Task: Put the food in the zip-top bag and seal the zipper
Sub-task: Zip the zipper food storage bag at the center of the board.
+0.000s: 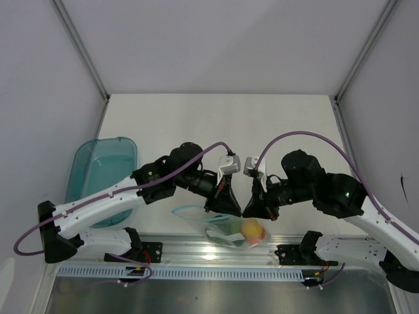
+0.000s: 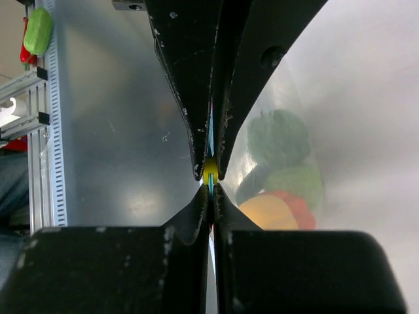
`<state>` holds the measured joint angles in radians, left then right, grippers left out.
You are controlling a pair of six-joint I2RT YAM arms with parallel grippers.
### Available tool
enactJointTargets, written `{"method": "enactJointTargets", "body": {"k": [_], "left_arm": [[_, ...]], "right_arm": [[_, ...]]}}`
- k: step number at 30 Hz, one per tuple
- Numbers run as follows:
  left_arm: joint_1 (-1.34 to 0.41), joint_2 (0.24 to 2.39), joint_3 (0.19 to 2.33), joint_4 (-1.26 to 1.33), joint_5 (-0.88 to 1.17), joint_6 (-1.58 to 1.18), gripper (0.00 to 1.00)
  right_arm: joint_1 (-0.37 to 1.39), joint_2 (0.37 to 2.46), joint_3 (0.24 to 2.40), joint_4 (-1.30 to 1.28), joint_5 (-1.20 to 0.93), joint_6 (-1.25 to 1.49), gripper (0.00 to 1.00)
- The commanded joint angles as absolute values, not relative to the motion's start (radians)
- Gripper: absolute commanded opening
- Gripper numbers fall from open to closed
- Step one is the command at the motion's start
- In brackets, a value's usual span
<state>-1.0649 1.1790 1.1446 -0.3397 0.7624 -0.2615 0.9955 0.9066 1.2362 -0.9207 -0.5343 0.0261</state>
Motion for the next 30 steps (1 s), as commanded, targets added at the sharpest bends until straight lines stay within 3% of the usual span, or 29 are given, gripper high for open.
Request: {"method": "enactJointTargets", "body": {"k": [1, 5, 17, 30], "left_arm": [[-1.069, 1.178, 1.169, -0.296, 0.776, -0.264, 0.01], [-1.068, 1.167, 1.151, -0.298, 0.755, -0.265, 0.01], [-1.062, 1.086, 1.032, -0.328, 0.560, -0.250, 0.01], [-1.034, 0.914, 0.933, -0.498, 0.439, -0.225, 0.01]], "right_arm": [[0.993, 0.887, 1.227, -0.850, -0.577, 0.043, 0.00], [0.993, 0.845, 1.201, -0.798, -0.548, 0.084, 0.00], [0.988, 0.572, 1.040, -0.635, -0.097, 0.241, 0.00], [0.986, 0.537, 1.060, -0.704, 0.003, 0.245, 0.00]]}}
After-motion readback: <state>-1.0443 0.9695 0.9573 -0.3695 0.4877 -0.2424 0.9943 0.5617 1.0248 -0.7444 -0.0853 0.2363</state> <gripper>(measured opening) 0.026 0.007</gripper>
